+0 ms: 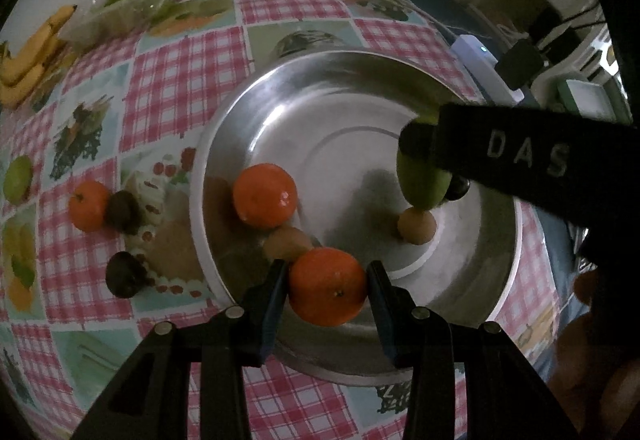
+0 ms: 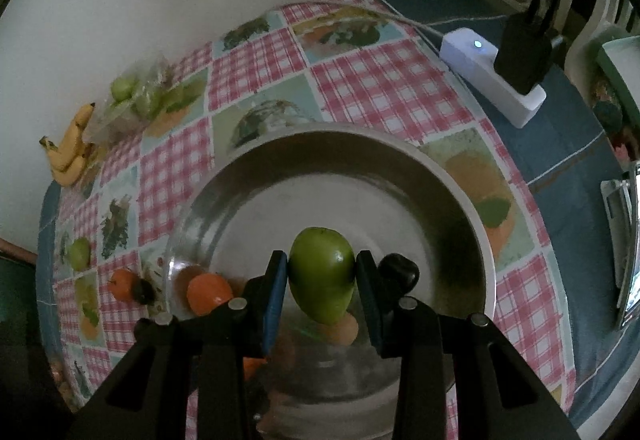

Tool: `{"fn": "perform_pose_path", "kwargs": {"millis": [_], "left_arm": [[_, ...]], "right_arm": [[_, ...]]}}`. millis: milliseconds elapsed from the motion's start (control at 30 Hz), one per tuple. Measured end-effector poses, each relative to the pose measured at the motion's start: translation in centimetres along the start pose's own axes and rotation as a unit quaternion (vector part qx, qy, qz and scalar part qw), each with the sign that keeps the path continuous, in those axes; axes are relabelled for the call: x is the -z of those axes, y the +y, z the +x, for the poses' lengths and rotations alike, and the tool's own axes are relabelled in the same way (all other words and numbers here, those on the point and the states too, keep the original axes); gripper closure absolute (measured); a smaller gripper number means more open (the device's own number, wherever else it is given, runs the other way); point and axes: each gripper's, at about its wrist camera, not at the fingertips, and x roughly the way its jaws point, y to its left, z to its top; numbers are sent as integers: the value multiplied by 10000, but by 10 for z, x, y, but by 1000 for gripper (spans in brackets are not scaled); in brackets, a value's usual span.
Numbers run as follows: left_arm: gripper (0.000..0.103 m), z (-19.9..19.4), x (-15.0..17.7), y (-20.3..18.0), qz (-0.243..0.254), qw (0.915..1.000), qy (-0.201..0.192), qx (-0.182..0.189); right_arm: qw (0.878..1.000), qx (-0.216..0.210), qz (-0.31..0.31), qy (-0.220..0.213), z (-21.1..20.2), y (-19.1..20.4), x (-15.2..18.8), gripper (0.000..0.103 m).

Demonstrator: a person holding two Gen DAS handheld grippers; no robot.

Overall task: Organize fruits
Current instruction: 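Open the left gripper to drop the tangerine while the right gripper releases the mango into the bowl, then lift both tools out of the steel bowl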

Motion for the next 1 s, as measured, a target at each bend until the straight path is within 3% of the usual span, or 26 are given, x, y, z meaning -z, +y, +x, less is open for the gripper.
{"fn": "perform_pose_path", "kwargs": {"millis": [300,400,567,633,700,767,1000], "left_arm": [[57,2,-1,7,-156,9998,49,92],[46,-2,-1,4,-158,9998,11,96],[41,-6,-3,4,-187,9996,-8,194],[39,-8,-2,3,-173,9995,-12,251],[37,-11,-2,1,-149,9994,-50,314],[33,-17,-3,0,-136,9992,-121,351],[30,-32,-7,9,-364,9981,-322,389]], "right_arm": [[9999,26,71,80,4,0,0,65],[9999,63,125,97,4,-2,0,65],[9998,6,200,41,-1,-3,0,65],[9998,4,169,-70,-8,-2,-1,62],[9997,-36,167,-163,-14,0,-2,50],[9995,-65,152,-279,-21,1,-3,46],[9983,-64,146,-569,-39,1,-5,45]]}}
